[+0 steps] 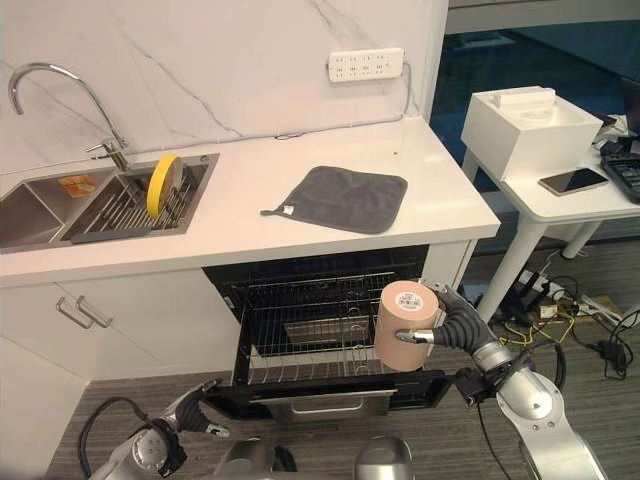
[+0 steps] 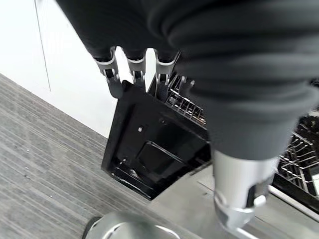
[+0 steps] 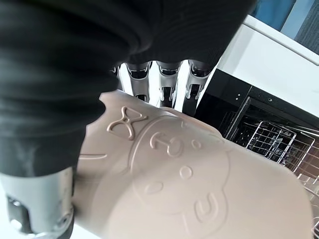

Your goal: Place the dishes in the dishwasher.

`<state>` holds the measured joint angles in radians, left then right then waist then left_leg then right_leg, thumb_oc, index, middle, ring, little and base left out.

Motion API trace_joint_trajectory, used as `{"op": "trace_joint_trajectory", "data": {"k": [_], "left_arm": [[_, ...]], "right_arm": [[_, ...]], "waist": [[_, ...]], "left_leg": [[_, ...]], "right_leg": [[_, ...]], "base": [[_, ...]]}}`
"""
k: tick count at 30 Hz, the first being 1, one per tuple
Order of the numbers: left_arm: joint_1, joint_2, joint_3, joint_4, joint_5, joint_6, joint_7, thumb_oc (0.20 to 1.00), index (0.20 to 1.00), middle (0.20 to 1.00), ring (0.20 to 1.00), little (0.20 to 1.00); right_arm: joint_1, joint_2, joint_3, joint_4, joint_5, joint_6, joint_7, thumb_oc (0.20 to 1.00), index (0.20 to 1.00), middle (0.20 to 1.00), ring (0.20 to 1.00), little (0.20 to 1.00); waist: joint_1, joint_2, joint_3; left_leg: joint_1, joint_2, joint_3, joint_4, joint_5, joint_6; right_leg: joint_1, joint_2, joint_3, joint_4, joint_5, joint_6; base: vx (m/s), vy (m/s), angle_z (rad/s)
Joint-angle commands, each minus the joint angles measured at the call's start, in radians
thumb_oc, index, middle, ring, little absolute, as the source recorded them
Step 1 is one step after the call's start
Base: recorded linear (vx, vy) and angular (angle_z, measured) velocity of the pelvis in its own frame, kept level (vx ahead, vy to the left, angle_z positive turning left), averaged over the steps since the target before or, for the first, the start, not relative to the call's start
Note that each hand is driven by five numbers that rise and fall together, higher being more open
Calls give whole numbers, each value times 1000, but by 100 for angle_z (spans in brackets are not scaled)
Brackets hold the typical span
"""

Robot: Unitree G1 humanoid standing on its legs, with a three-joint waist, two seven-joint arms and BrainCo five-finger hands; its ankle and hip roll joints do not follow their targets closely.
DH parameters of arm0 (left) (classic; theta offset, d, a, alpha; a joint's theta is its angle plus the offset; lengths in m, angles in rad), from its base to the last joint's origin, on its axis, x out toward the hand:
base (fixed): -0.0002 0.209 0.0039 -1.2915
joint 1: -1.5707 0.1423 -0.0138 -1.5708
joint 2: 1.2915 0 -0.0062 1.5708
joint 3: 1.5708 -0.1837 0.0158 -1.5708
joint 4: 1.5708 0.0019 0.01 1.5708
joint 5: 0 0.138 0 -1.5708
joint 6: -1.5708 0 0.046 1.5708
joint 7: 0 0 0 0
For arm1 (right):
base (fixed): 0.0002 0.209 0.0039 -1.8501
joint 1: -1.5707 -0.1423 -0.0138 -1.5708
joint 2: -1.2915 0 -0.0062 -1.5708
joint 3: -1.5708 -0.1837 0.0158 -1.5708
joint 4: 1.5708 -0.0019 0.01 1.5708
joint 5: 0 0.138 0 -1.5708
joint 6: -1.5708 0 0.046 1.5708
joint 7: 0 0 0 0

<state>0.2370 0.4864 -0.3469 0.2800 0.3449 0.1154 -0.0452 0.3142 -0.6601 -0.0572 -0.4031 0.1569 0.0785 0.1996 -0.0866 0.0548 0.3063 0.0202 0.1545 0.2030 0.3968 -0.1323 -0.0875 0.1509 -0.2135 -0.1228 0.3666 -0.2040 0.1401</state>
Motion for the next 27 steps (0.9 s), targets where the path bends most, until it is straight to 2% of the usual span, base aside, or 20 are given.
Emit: {"op": "trace_joint_trajectory", "data": {"k": [1, 3, 5, 10, 14, 20, 24, 27], "left_arm": [[-12, 25, 14, -75, -66, -67, 40, 1000, 1000, 1000, 1000, 1000], [-29, 40, 30, -122, -83, -76, 77, 1000, 1000, 1000, 1000, 1000], [-56, 48, 43, -161, -105, -67, 99, 1000, 1000, 1000, 1000, 1000], [-166, 61, 55, -222, -143, -41, 139, 1000, 1000, 1000, 1000, 1000], [-218, 51, 50, -204, -149, -39, 154, 1000, 1000, 1000, 1000, 1000], [-212, 54, 57, -195, -151, -43, 140, 1000, 1000, 1000, 1000, 1000], [-230, 63, 42, -190, -137, -41, 129, 1000, 1000, 1000, 1000, 1000], [-291, 80, 10, -166, -127, -28, 131, 1000, 1000, 1000, 1000, 1000]], "right_arm": [[-67, 14, -52, -4, 4, -88, -42, 200, 200, 200, 200, 200], [-75, 20, -55, 9, 21, -106, -81, 200, 200, 200, 200, 200], [-99, 24, -49, 17, 29, -108, -117, 200, 200, 200, 200, 200], [-211, 42, -7, 49, 3, -108, -214, 200, 200, 200, 200, 200], [-260, 51, -1, 75, -7, -91, -223, 200, 200, 200, 200, 200], [-251, 63, 8, 85, -32, -97, -195, 200, 200, 200, 200, 200], [-274, 42, 7, 107, -30, -124, -195, 200, 200, 200, 200, 200], [-340, 16, 29, 139, -30, -152, -224, 200, 200, 200, 200, 200]], "waist": [[25, -11, -25], [42, -22, -37], [53, -27, -47], [72, -28, -80], [74, -15, -119], [75, -13, -122], [87, -21, -86], [93, -29, -28]], "left_leg": [[-89, 105, -46, -71, 225, -96], [-68, 100, -41, -143, 234, -88], [-50, 101, -40, -210, 251, -84], [-5, 96, -36, -347, 272, -79], [13, 92, -17, -390, 254, -80], [4, 93, -4, -387, 245, -87], [-85, 97, -35, -296, 236, -98], [-213, 96, -83, -170, 218, -102]], "right_leg": [[30, -3, -7, -210, 205, 8], [32, -5, -35, -258, 223, 32], [33, -3, -55, -300, 234, 39], [35, 7, -102, -379, 245, 38], [72, 18, -133, -431, 220, 28], [98, 23, -118, -454, 203, 26], [104, 26, -99, -454, 198, 18], [78, 24, -72, -440, 204, 8]], "base": [[-171, -49, 1], [-227, -80, 6], [-225, -62, 12], [-230, -19, 18], [-187, 21, 4], [-13, -7, -3], [-23, -56, -8], [-161, -102, -4]]}}
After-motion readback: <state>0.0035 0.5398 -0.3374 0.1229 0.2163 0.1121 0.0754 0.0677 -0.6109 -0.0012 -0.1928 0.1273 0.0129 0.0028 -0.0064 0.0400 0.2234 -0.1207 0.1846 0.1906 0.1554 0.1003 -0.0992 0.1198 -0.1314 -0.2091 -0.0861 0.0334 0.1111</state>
